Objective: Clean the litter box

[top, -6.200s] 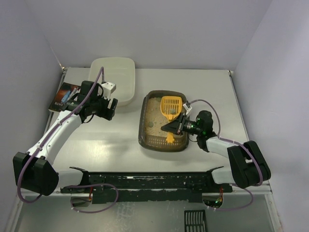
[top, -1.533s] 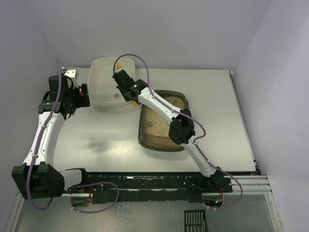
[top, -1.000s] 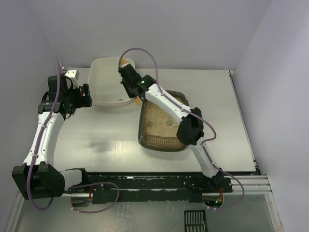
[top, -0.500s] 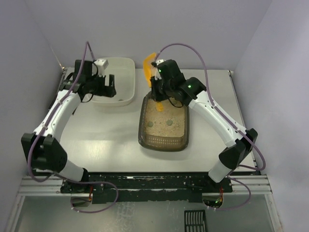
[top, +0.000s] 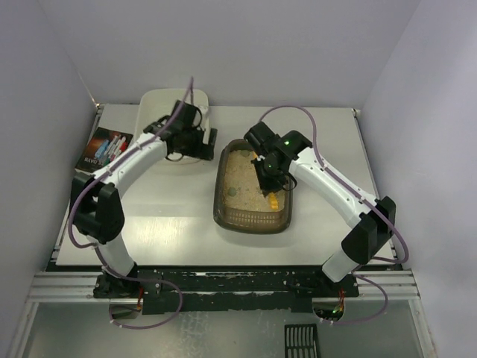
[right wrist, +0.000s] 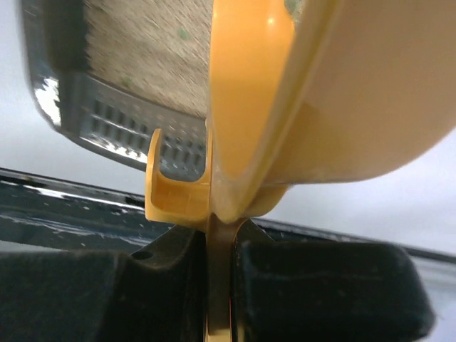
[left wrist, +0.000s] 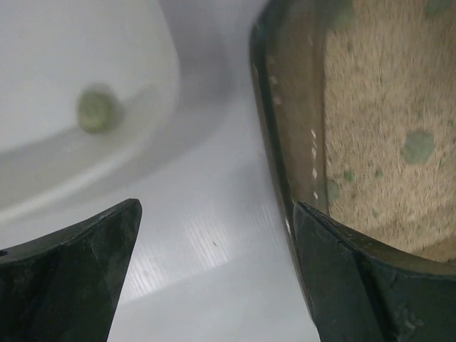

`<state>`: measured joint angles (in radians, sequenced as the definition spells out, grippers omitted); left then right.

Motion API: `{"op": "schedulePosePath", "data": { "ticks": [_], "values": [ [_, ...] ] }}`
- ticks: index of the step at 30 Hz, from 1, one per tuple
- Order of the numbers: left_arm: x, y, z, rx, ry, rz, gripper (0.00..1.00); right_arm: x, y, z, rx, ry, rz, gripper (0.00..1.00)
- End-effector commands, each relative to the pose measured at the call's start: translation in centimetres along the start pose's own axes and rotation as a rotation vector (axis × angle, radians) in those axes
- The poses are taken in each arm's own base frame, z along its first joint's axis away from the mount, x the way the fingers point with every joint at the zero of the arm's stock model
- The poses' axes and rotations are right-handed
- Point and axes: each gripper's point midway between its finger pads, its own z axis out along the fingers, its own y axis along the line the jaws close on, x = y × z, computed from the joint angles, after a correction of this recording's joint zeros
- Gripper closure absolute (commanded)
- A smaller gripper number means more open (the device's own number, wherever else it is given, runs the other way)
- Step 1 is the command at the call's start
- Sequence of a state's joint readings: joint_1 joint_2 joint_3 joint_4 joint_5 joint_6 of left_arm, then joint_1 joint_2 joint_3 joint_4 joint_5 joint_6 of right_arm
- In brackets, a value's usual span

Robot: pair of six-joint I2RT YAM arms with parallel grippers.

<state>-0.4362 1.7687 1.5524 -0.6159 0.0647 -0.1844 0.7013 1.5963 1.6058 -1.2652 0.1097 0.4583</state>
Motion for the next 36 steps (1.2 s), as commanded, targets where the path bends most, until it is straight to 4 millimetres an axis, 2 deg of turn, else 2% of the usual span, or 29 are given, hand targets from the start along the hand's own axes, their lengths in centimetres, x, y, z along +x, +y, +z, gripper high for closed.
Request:
{"op": "schedulePosePath", "data": {
  "ticks": [1, 5, 6, 8, 14, 22, 27, 36],
  "values": [
    [-0.3, -1.1, -1.6, -0.081, -0.095, -0.014, 0.01, 3.2, -2.3, -0.6, 0.105, 0.084, 0.068, 1.00],
    [1.4, -2.0, -0.3, -0.039, -0.037, -0.054, 0.01, 5.6, -1.7, 0.4, 0.059, 0.187, 0.049, 1.00],
    [1.9, -2.3, 0.0, -0.023, -0.021, -0.065, 0.00, 6.4, -1.9, 1.0, 0.068, 0.221, 0.042, 1.00],
    [2.3, -3.0, 0.2, -0.003, -0.018, -0.069, 0.00, 6.9, -2.5, 1.6, 0.099, 0.241, 0.033, 1.00],
    [2.7, -4.2, 0.2, 0.026, -0.048, -0.042, 0.00, 7.1, -3.8, 3.3, 0.161, 0.299, 0.030, 1.00],
    [3.5, -5.5, 0.5, 0.061, -0.063, -0.036, 0.00, 7.8, -3.7, 4.9, 0.117, 0.414, 0.071, 1.00],
    [3.1, -5.6, 0.6, 0.057, -0.075, -0.033, 0.01, 6.8, -3.6, 6.2, 0.108, 0.451, 0.101, 1.00],
    [3.4, -5.2, 0.9, 0.040, -0.069, -0.021, 0.00, 7.0, -3.0, 8.6, 0.107, 0.544, 0.100, 1.00]
  ]
}}
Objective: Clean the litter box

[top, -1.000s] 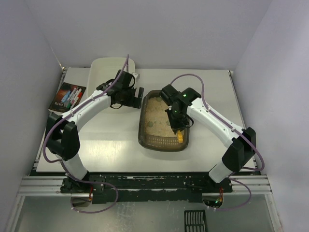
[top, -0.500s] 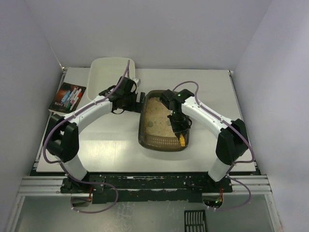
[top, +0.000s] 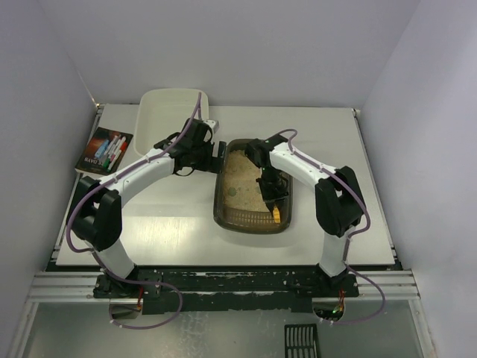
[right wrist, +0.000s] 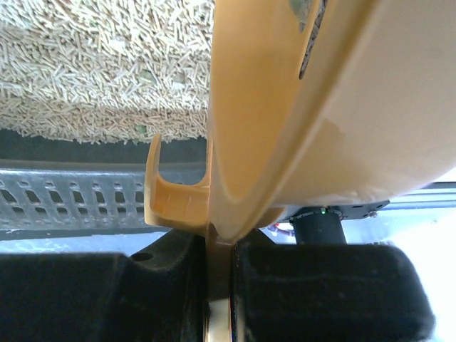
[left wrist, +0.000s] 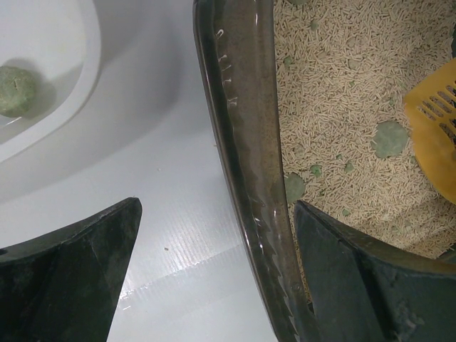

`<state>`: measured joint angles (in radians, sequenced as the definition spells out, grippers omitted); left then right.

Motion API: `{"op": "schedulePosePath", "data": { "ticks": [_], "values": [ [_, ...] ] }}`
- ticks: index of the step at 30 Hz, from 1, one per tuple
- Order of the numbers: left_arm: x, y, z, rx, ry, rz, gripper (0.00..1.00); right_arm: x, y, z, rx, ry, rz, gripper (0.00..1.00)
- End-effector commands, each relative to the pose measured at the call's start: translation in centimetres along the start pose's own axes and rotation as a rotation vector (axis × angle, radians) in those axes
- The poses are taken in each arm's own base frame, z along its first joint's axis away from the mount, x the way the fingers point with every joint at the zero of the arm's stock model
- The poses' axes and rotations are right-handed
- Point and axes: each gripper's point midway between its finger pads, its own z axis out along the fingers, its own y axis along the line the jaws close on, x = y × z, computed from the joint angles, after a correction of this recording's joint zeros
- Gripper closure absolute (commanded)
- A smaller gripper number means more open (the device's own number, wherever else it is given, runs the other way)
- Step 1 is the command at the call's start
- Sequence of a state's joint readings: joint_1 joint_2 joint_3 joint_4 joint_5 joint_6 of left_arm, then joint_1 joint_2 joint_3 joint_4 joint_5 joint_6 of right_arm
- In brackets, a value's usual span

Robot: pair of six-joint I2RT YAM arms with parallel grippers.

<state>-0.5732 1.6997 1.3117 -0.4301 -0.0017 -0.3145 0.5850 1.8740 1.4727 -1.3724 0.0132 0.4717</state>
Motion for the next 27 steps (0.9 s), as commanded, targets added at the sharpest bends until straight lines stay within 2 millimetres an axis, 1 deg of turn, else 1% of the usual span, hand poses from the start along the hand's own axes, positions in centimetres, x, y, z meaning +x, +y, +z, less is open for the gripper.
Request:
{"op": "schedulePosePath", "data": {
  "ticks": [1, 4, 6, 10, 13, 16, 17, 21, 24, 27],
  "values": [
    [-1.5, -0.6, -0.8, 0.013, -0.063, 0.010, 0.00, -0.4, 1.0, 0.3, -0.040, 0.041, -0.010, 1.00],
    [-1.3, -0.6, -0.8, 0.017, -0.064, 0.012, 0.00, -0.2, 1.7, 0.3, -0.091, 0.066, -0.006, 1.00],
    [-0.9, -0.7, -1.0, 0.026, -0.052, 0.012, 0.00, -0.3, 2.5, -0.1, -0.160, 0.076, 0.003, 1.00],
    [0.3, -1.1, -1.4, 0.063, -0.030, 0.010, 0.00, -1.1, 3.0, -0.4, -0.272, 0.067, 0.041, 1.00],
    [0.7, -1.0, -1.6, 0.064, -0.027, 0.017, 0.00, -0.6, 3.8, 1.0, -0.338, 0.103, 0.048, 1.00],
    [0.9, -0.9, -1.5, 0.060, -0.023, 0.024, 0.00, -0.9, 4.7, 2.2, -0.385, 0.104, 0.041, 1.00],
    [0.9, -0.9, -1.5, 0.060, -0.022, 0.025, 0.00, -1.3, 4.6, 2.4, -0.410, 0.099, 0.058, 1.00],
    [1.0, -0.9, -1.3, 0.066, -0.020, 0.025, 0.01, -2.5, 5.8, 3.0, -0.498, 0.066, 0.051, 1.00],
    [1.2, -0.9, -1.1, 0.066, -0.011, 0.026, 0.01, -3.6, 6.4, 3.3, -0.541, 0.027, 0.043, 1.00],
    [1.4, -1.0, -0.9, 0.075, -0.003, 0.026, 0.01, -4.7, 7.1, 3.4, -0.623, -0.010, 0.041, 1.00]
  ]
}}
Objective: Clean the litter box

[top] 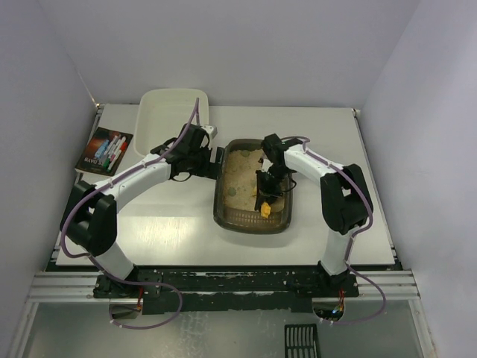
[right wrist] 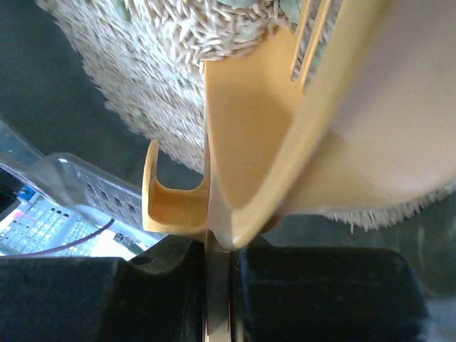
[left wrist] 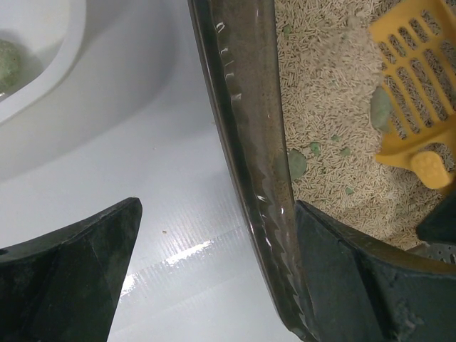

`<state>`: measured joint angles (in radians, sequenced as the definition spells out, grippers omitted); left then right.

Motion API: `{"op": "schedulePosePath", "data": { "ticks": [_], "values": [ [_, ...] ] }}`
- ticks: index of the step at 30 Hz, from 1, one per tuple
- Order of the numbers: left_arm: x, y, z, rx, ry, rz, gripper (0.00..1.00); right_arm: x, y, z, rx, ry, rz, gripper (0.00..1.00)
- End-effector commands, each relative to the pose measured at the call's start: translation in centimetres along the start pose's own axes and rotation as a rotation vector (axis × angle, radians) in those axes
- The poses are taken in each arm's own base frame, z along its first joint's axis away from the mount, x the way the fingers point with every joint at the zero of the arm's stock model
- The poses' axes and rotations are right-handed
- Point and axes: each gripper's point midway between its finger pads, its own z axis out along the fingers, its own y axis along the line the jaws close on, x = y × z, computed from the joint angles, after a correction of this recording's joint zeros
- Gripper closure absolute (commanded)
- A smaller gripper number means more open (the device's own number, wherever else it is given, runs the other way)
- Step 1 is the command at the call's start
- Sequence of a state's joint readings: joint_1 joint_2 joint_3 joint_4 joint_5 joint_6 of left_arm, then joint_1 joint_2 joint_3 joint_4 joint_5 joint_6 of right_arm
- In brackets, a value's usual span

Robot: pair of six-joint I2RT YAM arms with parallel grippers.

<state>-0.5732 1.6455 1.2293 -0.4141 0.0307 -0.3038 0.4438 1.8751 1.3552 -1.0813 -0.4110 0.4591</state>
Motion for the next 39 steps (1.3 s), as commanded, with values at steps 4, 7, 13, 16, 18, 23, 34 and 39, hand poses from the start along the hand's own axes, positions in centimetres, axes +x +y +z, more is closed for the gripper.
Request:
{"op": "schedulePosePath", "data": {
  "ticks": [4, 7, 13, 16, 18, 23, 34, 39],
  "values": [
    [-0.2, -1.2, 0.0, 0.057, -0.015, 0.018, 0.02, -2.2, 1.6, 3.8, -0.227, -0.034, -0.049, 1.00],
    [-0.2, -1.1, 0.1, 0.055, -0.012, 0.022, 0.02, -2.4, 1.0, 4.6, -0.229, -0.041, -0.061, 1.00],
    [0.2, -1.2, 0.4, 0.062, 0.009, 0.028, 0.03, -2.3, 0.4, 5.4, -0.307, -0.086, -0.061, 1.00],
    [0.2, -1.2, 0.3, 0.063, 0.005, 0.036, 0.03, -2.5, 0.3, 4.6, -0.336, -0.132, -0.065, 1.00],
    [0.0, -1.2, 0.2, 0.061, -0.001, 0.041, 0.03, -2.7, 0.2, 3.8, -0.350, -0.163, -0.070, 1.00],
    [-0.1, -1.1, 0.3, 0.057, 0.007, 0.047, 0.03, -2.3, 0.0, 2.2, -0.393, -0.209, -0.072, 1.00],
    [-1.7, -0.3, -0.7, -0.001, -0.013, 0.093, 0.03, -0.2, 1.0, -0.4, -0.483, -0.278, -0.110, 1.00],
    [-2.0, 0.0, -1.4, -0.024, -0.018, 0.101, 0.03, 0.7, 1.4, -0.8, -0.553, -0.337, -0.106, 1.00]
  ]
}}
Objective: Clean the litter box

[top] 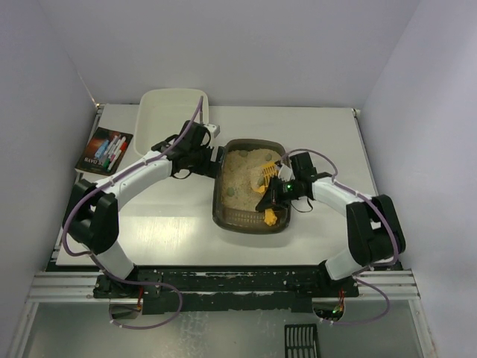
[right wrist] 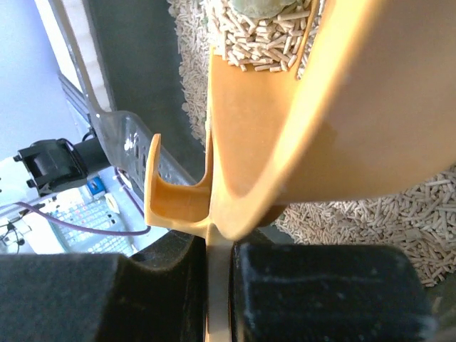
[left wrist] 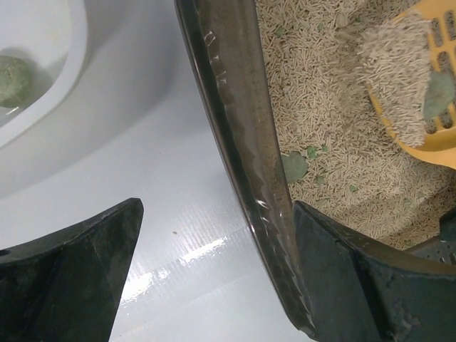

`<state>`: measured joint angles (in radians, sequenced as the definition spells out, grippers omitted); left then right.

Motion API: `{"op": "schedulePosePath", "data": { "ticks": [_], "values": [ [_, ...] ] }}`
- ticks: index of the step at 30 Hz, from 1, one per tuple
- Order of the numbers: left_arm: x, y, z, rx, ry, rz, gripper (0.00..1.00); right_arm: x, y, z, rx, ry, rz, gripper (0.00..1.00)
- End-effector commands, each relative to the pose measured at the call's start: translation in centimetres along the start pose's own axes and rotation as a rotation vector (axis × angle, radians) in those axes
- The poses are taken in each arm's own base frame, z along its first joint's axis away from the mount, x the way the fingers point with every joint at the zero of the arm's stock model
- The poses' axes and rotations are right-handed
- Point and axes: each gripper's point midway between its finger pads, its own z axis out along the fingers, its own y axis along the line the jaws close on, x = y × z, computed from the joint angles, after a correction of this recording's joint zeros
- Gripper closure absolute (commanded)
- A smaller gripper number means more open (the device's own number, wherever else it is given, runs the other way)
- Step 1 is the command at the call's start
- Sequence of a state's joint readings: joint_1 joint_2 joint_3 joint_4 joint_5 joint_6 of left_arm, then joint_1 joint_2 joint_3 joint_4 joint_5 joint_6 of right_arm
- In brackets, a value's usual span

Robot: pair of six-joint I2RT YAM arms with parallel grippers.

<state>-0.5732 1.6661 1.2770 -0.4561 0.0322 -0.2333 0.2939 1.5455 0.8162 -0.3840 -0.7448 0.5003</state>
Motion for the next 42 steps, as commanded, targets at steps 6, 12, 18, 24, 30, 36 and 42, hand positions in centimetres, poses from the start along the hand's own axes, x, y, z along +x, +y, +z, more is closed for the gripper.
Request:
{"op": "schedulePosePath", "data": {
  "ticks": [6, 12, 18, 24, 30, 36, 42],
  "values": [
    [-1.7, 0.1, -1.9, -0.029, -0.021, 0.058, 0.02, 1.0, 2.4, -0.3, -0.200, -0.099, 0.008, 1.00],
    [-2.7, 0.9, -3.0, -0.066, -0.044, 0.135, 0.01, 0.2, 3.9, -0.3, -0.335, -0.201, -0.027, 1.00],
    [-2.6, 1.8, -3.7, -0.108, -0.038, 0.185, 0.02, -0.3, 5.2, -0.8, -0.416, -0.243, -0.125, 1.00],
    [-1.4, 3.5, -4.5, -0.177, 0.007, 0.257, 0.03, 0.8, 7.0, -2.0, -0.545, -0.244, -0.195, 1.00],
    [-0.3, 5.0, -6.4, -0.225, 0.003, 0.325, 0.02, 2.7, 8.2, -3.2, -0.691, -0.234, -0.185, 1.00],
    [1.3, 4.7, -7.7, -0.185, 0.046, 0.346, 0.03, 3.9, 8.6, -3.9, -0.799, -0.220, -0.148, 1.00],
    [2.6, 3.7, -8.3, -0.095, 0.072, 0.388, 0.03, 3.7, 8.8, -3.7, -0.817, -0.207, -0.157, 1.00]
  ]
}}
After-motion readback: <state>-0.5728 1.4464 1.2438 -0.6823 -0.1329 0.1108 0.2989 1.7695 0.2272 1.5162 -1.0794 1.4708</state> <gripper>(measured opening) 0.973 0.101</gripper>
